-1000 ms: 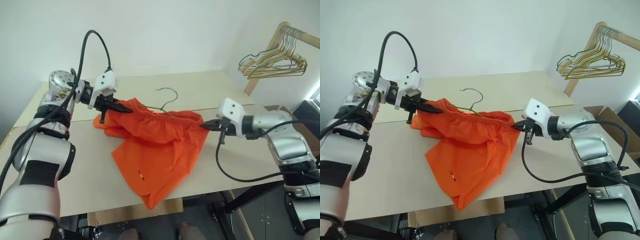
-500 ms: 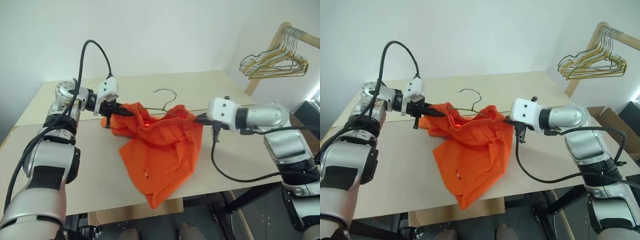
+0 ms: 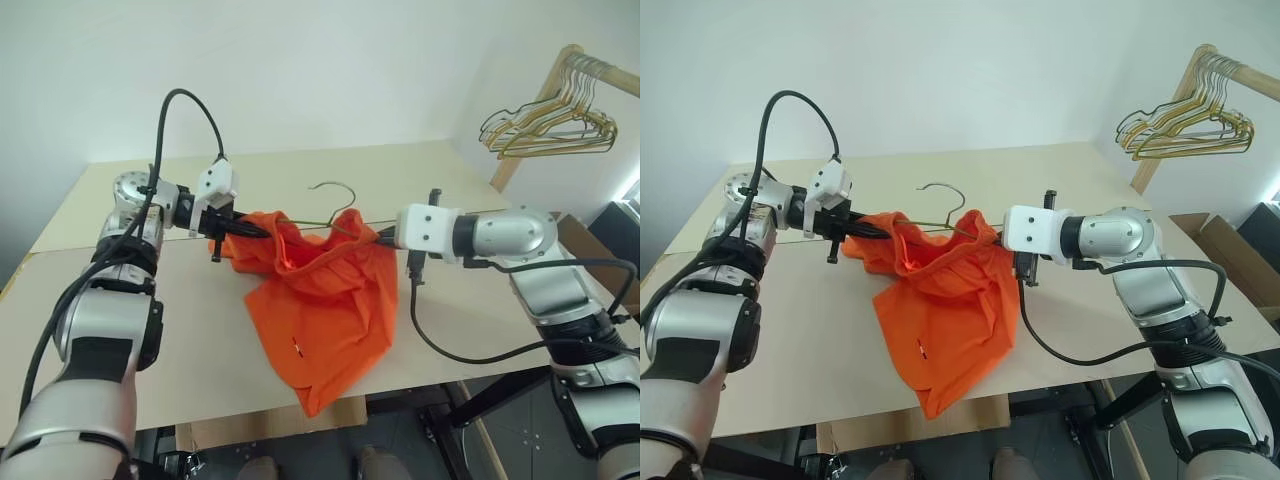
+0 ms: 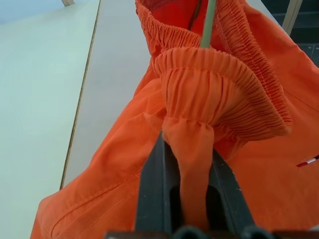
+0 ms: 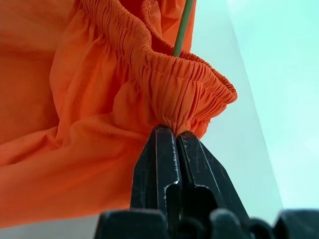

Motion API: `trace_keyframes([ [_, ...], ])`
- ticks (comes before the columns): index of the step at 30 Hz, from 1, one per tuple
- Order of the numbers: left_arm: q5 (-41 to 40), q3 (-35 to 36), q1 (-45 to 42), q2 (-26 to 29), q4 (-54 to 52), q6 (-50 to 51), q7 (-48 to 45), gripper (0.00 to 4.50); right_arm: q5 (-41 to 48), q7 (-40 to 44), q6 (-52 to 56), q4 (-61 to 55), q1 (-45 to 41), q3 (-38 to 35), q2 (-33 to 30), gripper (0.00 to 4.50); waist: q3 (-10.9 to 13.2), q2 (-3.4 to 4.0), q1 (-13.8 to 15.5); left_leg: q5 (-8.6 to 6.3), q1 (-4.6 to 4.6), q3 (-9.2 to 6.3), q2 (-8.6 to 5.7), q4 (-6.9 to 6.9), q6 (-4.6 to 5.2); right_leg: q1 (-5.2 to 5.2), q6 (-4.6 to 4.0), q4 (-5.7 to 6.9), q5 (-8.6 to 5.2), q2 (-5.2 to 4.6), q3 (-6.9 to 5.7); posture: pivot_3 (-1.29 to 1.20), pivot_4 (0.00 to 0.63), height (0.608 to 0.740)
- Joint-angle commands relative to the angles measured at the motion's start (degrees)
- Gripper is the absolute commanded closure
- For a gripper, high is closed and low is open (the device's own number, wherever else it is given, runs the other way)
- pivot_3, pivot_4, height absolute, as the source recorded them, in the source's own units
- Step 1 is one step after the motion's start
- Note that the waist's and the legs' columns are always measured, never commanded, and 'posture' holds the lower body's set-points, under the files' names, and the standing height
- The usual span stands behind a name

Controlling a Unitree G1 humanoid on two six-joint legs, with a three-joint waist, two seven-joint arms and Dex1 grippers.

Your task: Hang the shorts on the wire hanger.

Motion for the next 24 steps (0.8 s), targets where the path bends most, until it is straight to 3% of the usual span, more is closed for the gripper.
trace_keyframes([
  [1,-2.5,2.1,-0.8,-0.1,-2.7,0.4,-0.2,4.50,-1.1,-1.9,-0.7,1.7,-1.6,-0.7,1.0,3.27,0.0,0.00,0.0,0.00,0.00,0.00,0.00,0.00,0.00,0.00,0.00,0.00,0.00,0.00,0.00,-0.04,0.000,0.740],
  [4,-4.2,2.4,-0.6,-0.3,-3.6,1.5,-0.2,4.50,-0.3,-0.7,-0.5,2.9,-1.7,-0.8,1.3,2.39,0.0,0.00,0.0,0.00,0.02,0.00,0.00,0.00,0.00,0.01,0.00,0.00,0.00,0.00,0.00,-0.04,0.000,0.740],
  [24,-9.3,-0.1,1.9,-0.5,-8.1,1.7,-0.2,4.50,8.6,3.0,11.7,5.5,-3.4,-2.7,4.8,2.39,0.0,0.00,-0.1,0.00,0.03,-0.02,0.00,0.00,0.00,0.01,0.00,0.23,0.00,0.00,0.00,-0.03,0.000,0.740],
])
